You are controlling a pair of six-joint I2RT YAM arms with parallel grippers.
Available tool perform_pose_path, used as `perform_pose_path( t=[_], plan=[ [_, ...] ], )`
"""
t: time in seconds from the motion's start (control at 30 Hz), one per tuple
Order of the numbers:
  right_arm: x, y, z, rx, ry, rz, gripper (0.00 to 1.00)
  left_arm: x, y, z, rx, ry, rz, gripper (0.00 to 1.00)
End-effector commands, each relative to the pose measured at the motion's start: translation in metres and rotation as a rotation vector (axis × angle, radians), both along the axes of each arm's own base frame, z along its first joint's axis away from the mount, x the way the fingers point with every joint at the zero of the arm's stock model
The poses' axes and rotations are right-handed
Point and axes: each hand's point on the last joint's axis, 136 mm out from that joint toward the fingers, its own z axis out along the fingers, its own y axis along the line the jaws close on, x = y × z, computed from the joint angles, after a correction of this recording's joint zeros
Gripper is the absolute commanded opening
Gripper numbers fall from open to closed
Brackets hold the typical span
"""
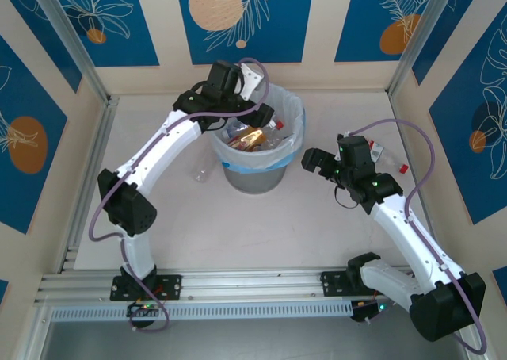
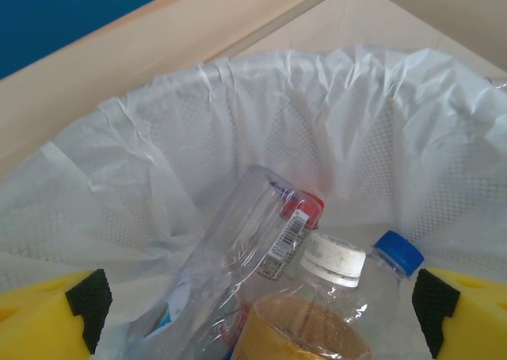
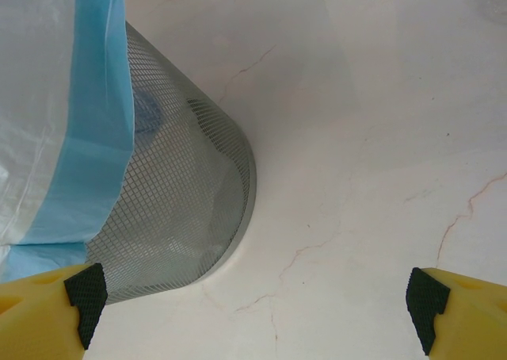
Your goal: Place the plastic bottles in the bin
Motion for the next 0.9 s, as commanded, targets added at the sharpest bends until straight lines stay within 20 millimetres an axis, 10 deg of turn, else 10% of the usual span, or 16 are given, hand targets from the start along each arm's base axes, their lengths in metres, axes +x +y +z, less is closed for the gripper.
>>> perform_pose_path(
  t=[0.0,0.4,0.87],
  plan=[
    [0.005,-0.005,0.006,0.007,-0.023,-0.041,1.00,-0.018,-0.007,0.037,-0.100,-0.039,-0.048,0.99],
    [0.009,-0.014,0.009,0.014,-0.034,-0.075,1.00,-0.038,0.017,0.071,-0.201,-0.107,0.018,0.99],
    [0.042,-0.073,-0.007,-0.050,-0.040,-0.179,1.00,-0.051,0.125,0.062,-0.248,-0.213,0.498,0.99]
  ],
)
